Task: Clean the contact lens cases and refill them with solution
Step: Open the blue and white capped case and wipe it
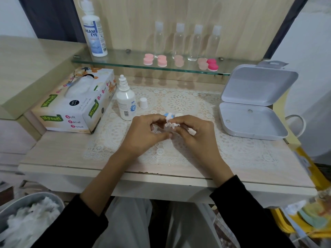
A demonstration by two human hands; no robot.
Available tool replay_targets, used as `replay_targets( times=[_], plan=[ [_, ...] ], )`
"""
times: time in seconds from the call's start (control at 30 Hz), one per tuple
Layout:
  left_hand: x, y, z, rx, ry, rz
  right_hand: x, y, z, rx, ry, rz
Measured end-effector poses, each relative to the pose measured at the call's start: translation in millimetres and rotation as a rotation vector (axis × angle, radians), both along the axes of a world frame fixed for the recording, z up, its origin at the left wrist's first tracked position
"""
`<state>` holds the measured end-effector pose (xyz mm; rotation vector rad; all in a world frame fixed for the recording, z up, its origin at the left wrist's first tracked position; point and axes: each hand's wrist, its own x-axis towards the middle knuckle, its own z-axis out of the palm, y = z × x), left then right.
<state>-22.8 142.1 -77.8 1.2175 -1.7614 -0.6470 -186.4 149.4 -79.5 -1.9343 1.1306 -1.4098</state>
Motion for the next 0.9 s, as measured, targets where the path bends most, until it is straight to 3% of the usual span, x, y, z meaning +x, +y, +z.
replay_targets(
  times=[0.27, 0.9],
  plan=[
    [-0.2, -1.5, -1.8, 0.006, -0.019, 0.013, -0.2, 0.9, 1.4, -0.008, 0.04, 0.008],
    [-1.0, -1.0, -1.7, 0.028, -0.002, 0.011, -4.2, -7.1, -7.4, -0.004, 0.109, -0.217]
  ],
)
